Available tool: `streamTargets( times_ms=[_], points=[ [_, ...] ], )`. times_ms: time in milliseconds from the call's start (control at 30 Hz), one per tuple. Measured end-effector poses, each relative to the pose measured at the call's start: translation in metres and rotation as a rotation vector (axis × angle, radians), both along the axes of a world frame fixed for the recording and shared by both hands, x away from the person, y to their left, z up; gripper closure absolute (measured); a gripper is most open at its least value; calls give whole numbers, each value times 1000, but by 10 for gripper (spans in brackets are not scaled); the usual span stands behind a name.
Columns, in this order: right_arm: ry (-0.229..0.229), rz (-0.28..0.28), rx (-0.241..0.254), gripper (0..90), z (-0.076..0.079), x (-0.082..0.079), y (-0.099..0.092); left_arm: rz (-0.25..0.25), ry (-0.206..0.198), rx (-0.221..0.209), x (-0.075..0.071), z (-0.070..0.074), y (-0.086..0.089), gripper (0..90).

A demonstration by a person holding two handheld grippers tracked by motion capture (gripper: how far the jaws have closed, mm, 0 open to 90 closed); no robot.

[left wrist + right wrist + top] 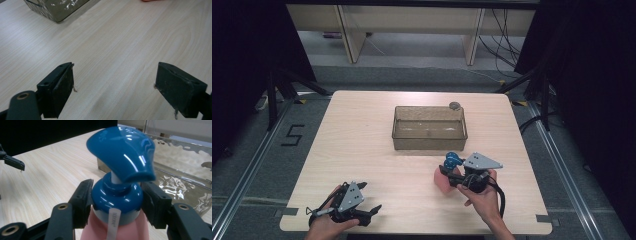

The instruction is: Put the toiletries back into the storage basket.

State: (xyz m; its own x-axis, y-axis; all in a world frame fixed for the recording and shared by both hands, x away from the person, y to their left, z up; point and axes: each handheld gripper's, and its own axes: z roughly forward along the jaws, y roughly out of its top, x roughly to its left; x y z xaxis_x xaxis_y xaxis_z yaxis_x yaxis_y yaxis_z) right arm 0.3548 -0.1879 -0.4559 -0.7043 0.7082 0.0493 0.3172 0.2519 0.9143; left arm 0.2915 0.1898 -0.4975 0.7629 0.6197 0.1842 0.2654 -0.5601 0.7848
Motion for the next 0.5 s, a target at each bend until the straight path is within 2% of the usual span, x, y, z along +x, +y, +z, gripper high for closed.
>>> streamTargets(
  times_ms=[133, 167, 233, 267, 300, 333, 367, 400, 467, 500],
  points=[
    [4, -1, 5, 475, -1, 0, 0, -7, 2, 0, 0, 0, 1, 148],
    [6, -1, 8, 475, -1, 1, 0, 4, 4, -39, -2, -2, -2, 149],
    [4, -2, -3, 477, -1, 2, 0, -3, 3, -35, -2, -2, -2, 148],
    [-1, -3, -5, 478, -1, 2, 0, -11, 1, -13, -1, -1, -1, 148],
    [-1, -3, -5, 478, -1, 2, 0, -11, 1, -13, -1, -1, -1, 148],
    [-26, 0, -12, 485, -2, 3, 0, -15, 7, -4, -2, 0, -1, 148],
    [-24, -2, 2, 501, -2, 2, 3, -14, 3, 1, -2, 0, 0, 148],
    [-40, 5, -17, 513, -1, 2, 2, -16, -1, 5, -2, 1, -1, 148],
    [-60, -4, -32, 530, 1, 1, 5, -16, -8, 0, -4, 2, 0, 149],
    [-35, -19, -29, 531, 2, -1, 6, -12, -7, -28, -4, 2, 0, 149]
  ],
)
